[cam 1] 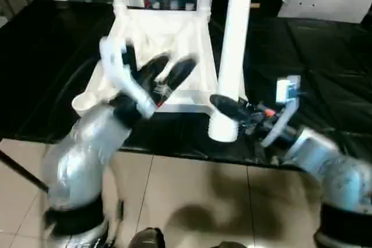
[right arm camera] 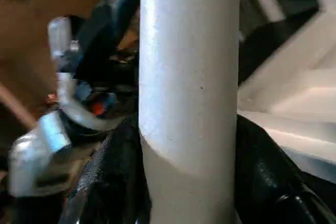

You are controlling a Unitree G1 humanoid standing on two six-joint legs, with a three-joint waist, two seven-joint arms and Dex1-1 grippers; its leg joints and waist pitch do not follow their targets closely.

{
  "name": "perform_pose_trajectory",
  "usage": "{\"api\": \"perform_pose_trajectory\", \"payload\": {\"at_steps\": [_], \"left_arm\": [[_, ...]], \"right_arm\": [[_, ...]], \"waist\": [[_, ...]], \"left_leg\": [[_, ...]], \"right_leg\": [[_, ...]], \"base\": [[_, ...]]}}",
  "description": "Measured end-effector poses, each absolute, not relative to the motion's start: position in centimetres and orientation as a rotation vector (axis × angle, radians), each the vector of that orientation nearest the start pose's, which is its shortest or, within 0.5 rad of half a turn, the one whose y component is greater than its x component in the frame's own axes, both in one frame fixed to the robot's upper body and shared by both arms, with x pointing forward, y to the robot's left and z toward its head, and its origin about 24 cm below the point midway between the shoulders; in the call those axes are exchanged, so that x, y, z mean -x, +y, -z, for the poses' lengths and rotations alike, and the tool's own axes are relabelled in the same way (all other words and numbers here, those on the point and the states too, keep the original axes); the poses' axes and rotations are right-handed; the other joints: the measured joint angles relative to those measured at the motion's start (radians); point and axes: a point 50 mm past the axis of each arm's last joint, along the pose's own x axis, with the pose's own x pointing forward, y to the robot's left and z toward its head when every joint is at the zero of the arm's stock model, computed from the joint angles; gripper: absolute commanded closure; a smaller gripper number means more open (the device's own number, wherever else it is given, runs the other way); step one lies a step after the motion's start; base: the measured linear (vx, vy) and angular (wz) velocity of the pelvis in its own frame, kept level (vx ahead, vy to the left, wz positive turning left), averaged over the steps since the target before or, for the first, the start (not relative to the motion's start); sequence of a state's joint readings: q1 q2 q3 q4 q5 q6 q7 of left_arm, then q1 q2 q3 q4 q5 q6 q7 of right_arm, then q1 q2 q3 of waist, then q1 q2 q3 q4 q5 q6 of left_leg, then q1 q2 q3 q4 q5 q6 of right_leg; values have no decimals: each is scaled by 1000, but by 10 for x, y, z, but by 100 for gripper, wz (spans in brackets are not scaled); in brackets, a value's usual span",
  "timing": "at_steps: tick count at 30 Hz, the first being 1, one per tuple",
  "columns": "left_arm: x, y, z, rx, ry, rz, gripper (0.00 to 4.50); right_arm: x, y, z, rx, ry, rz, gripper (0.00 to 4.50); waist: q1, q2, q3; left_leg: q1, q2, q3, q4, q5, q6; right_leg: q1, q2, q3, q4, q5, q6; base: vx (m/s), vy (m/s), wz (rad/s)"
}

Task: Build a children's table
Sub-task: Move to table

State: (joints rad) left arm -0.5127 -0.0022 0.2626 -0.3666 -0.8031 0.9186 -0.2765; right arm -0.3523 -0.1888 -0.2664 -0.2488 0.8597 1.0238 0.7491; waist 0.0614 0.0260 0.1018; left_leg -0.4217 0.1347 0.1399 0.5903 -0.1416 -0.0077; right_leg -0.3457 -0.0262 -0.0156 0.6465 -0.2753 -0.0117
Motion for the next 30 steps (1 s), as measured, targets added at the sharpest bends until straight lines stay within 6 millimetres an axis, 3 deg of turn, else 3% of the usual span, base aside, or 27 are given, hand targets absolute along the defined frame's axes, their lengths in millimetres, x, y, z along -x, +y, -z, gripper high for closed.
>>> {"api": "perform_pose_trajectory", "payload": {"at_steps": [2, 7, 12, 23, 30], "left_arm": [[-287, 106, -201, 622, -57, 827, 72], [-308, 108, -198, 459, 17, 709, 72], [-313, 92, -190, 354, 89, 717, 72], [-306, 60, -202, 179, 58, 785, 72], [-309, 59, -200, 69, 21, 711, 72]], "right_arm": [[-264, -141, -147, -634, 143, -1149, 261], [-265, -138, -143, -552, 189, -1183, 261], [-269, -130, -136, -412, 205, -1132, 261], [-284, -127, -131, -190, 184, -998, 261], [-290, -119, -124, -137, 193, -927, 261]], "waist": [[5, -2, 0], [22, -3, 0], [32, -4, 0], [28, -4, 0], [26, -4, 0]], "left_leg": [[-1, 1, 3, 2, 0, 3], [-1, 2, 6, 2, 1, 4], [-2, 2, 9, 2, 2, 5], [-4, 2, 12, 2, 5, 11], [-4, 2, 13, 2, 5, 12]], "right_leg": [[0, -1, 0, 0, 1, 1], [0, -2, 1, -2, 5, 9], [-1, -4, 1, -1, 6, 11], [-2, -5, 0, -1, 7, 12], [-3, -6, 1, -1, 7, 13]], "base": [[0, 0, 0], [0, 0, 0], [0, 0, 0], [0, 0, 0], [0, 0, 0]]}}
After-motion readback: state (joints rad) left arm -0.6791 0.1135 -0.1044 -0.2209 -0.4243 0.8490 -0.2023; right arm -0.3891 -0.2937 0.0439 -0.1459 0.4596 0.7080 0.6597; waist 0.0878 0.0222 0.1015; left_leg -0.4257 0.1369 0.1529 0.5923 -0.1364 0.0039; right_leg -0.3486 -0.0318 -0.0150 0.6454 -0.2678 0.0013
